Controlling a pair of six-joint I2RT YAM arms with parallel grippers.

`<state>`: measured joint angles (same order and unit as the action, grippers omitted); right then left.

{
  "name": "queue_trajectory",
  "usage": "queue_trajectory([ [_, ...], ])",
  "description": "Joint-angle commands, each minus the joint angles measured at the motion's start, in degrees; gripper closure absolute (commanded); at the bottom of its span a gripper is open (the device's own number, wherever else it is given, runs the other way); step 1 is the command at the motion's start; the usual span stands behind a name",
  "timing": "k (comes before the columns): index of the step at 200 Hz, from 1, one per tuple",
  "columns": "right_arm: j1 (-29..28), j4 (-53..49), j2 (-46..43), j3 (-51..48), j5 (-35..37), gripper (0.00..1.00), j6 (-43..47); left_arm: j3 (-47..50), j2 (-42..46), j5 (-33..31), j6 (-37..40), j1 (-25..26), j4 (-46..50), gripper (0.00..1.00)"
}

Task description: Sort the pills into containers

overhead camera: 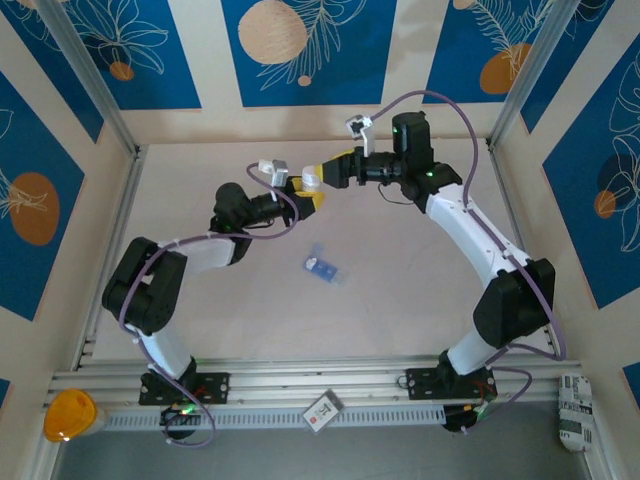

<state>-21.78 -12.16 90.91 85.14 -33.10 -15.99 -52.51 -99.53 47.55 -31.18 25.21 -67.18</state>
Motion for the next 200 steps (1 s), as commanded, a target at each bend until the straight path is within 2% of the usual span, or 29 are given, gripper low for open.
queue_trajectory([
  [1,-1.03,-3.52,1.64,2.79,-1.52,0.18,2.65,-1.97,-0.34,3.32,-2.75,-0.62,-4.28,1.00],
  [57,-2.21,-4.26,3.39,4.21,-1.35,0.29,2.47,-1.86,0.00,3.78,-2.84,-0.65,-4.14,1.00],
  [105,-2.78,-4.88,3.97,4.24,-1.70,0.58,2.54,-2.23,0.14,3.95,-2.93,-0.61,-3.81,1.00],
  [133,-3.73,-4.80,4.00,3.48,0.47,0.64,1.90,-2.55,0.46,3.22,-2.62,-0.65,-3.11,1.00],
  [162,-5.57,-2.56,3.25,1.02,7.92,0.68,-1.40,-2.03,3.57,-1.41,3.23,0.21,3.10,1.00],
  [200,-8.90,3.17,2.04,-4.16,19.62,0.68,-6.38,0.13,10.75,-15.94,18.40,4.53,14.68,1.00],
])
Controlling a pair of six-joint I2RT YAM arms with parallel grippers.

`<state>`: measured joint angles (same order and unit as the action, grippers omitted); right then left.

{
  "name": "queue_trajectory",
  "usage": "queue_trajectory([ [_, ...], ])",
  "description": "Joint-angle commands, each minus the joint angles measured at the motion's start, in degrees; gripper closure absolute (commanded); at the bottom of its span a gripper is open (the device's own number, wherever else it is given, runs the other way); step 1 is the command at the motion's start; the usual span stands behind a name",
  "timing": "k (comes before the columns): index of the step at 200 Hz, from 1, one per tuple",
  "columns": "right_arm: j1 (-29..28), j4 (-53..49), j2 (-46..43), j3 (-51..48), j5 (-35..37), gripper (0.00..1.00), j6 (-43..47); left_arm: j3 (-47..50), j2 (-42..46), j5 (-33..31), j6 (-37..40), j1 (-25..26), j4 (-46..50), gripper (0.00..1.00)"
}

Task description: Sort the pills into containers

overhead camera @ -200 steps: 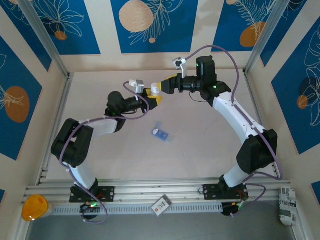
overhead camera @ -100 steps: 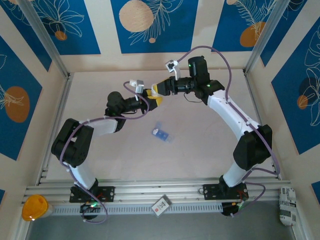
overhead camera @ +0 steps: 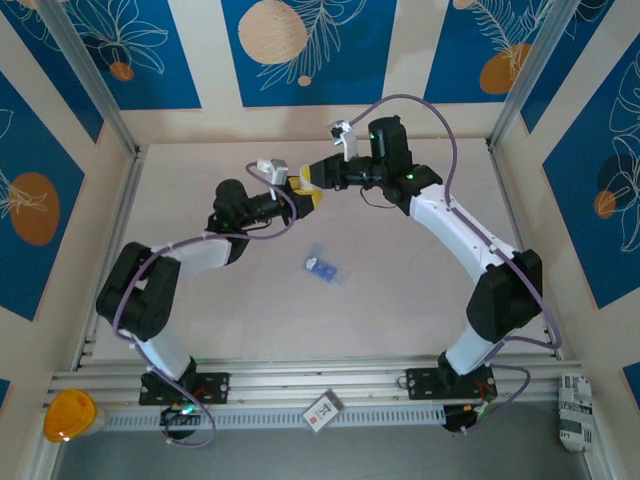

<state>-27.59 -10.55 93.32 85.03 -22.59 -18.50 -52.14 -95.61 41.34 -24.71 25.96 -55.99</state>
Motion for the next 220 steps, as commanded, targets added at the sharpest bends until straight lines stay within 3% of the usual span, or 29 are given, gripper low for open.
queue_trajectory([
  [1,-3.17,1.70,-0.35,-4.20,9.25,0.68,-3.97,-0.11,6.97,-10.20,12.39,3.99,3.59,1.00],
  [43,-6.54,7.09,-0.35,-8.39,17.23,0.68,-8.77,1.73,9.45,-23.10,21.66,10.71,4.30,1.00],
  [72,-7.21,8.26,-0.37,-9.51,18.66,0.68,-10.31,1.62,8.62,-24.91,23.66,13.29,3.60,1.00],
  [128,-5.11,7.14,-2.03,-8.96,17.24,0.66,-10.21,1.43,7.37,-24.91,23.04,13.03,4.36,1.00],
  [148,-3.17,6.66,-3.49,-8.46,14.87,0.58,-10.27,1.51,6.98,-24.16,21.77,11.73,4.25,1.00],
  [185,-0.48,6.47,-7.91,-10.04,12.20,0.33,-10.02,1.93,5.75,-20.31,17.94,8.28,2.46,1.00],
  [220,2.87,7.95,-11.80,-13.63,8.56,0.23,-8.81,2.49,5.04,-15.58,15.24,5.43,1.26,1.00],
])
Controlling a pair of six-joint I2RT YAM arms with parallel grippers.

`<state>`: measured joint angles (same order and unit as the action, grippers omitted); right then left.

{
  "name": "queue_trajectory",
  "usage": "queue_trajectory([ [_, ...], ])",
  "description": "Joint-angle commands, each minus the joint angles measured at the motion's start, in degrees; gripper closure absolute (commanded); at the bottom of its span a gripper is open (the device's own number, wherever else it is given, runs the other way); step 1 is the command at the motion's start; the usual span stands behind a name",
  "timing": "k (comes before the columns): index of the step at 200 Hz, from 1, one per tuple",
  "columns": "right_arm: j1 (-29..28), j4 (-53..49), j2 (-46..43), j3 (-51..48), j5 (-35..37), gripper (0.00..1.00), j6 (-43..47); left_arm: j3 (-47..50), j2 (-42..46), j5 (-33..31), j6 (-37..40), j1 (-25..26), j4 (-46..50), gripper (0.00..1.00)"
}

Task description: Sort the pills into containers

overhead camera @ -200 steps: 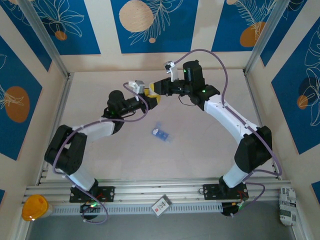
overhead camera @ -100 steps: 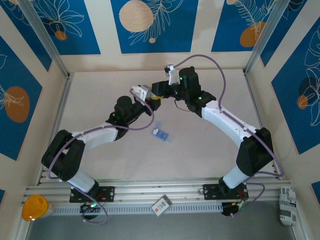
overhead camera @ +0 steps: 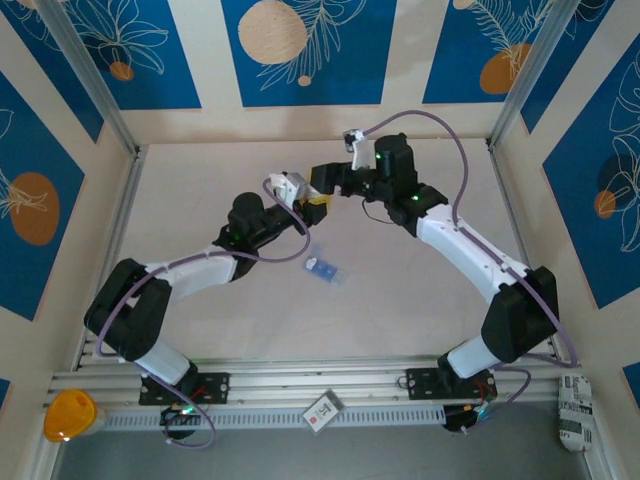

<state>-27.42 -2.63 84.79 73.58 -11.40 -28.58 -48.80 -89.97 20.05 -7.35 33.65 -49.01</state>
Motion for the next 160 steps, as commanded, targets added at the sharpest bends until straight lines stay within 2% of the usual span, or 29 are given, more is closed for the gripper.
queue_trajectory([
  [1,2.80,0.06,-3.38,-2.24,-2.83,0.23,1.34,-0.86,-0.66,5.84,-2.21,-2.40,-5.77,1.00],
  [46,9.03,2.11,-1.90,-1.47,-17.52,0.19,4.12,-2.62,-3.14,19.32,-10.13,-6.28,-9.82,1.00],
  [80,9.33,-3.27,2.30,5.56,-25.81,0.18,8.78,-5.96,-6.54,28.66,-18.39,-7.61,-13.76,1.00],
  [108,7.03,-10.46,5.77,12.12,-26.24,0.17,13.47,-6.83,-8.70,30.14,-22.55,-7.55,-17.99,1.00],
  [160,3.64,-16.16,9.21,17.47,-22.26,0.19,16.97,-7.05,-8.57,30.75,-22.81,-7.57,-17.87,1.00],
])
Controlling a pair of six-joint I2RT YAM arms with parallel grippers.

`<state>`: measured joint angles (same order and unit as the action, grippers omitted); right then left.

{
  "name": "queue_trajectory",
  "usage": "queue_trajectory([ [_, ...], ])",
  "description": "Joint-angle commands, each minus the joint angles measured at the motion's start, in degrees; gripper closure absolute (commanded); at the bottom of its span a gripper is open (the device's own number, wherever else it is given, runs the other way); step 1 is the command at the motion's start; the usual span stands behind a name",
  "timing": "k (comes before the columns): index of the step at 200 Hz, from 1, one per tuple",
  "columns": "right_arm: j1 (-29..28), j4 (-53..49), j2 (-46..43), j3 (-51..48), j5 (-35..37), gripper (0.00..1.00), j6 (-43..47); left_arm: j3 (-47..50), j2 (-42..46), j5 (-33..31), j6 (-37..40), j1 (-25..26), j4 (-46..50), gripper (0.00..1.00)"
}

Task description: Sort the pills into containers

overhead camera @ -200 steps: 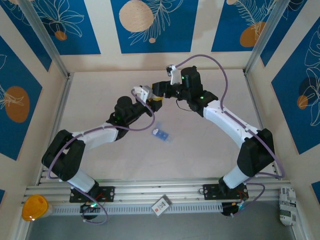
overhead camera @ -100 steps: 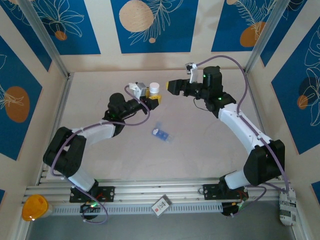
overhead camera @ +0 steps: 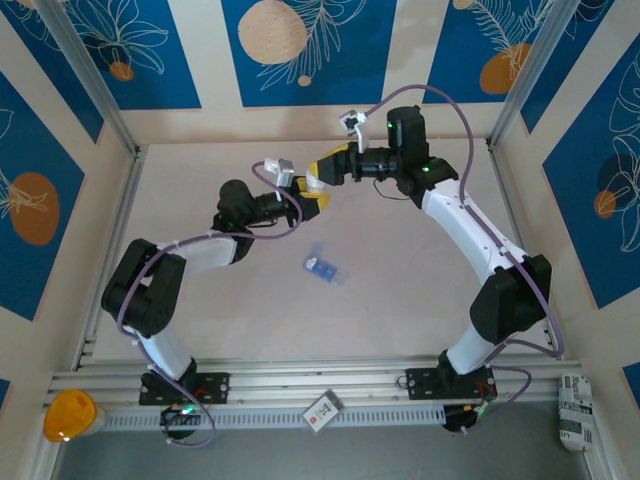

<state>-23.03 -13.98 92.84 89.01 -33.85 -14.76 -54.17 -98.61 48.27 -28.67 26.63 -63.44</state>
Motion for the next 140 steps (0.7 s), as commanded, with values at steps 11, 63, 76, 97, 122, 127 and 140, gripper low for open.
queue_trajectory([
  [11,-0.96,-5.01,1.42,2.30,0.40,0.20,3.04,-1.59,0.17,2.62,-1.53,-0.58,-3.38,1.00],
  [63,-1.45,-5.98,2.12,2.26,0.46,0.32,3.08,-1.60,0.47,2.79,-1.48,-0.55,-3.29,1.00],
  [76,-1.58,-5.89,2.16,2.04,0.45,0.34,3.08,-1.70,0.51,2.80,-1.43,-0.60,-3.10,1.00],
  [97,-1.89,-5.73,2.25,1.68,0.36,0.40,3.01,-1.87,0.45,2.88,-1.39,-0.55,-2.96,1.00],
  [122,-2.08,-5.29,2.13,1.30,0.53,0.52,2.81,-1.99,0.57,2.88,-1.31,-0.58,-2.78,1.00],
  [127,-2.11,-5.27,2.14,1.18,0.59,0.54,2.73,-1.99,0.54,2.88,-1.31,-0.61,-2.74,1.00],
  [140,-2.29,-5.12,2.09,0.96,0.69,0.61,2.75,-1.99,0.52,2.79,-1.16,-0.58,-2.81,1.00],
])
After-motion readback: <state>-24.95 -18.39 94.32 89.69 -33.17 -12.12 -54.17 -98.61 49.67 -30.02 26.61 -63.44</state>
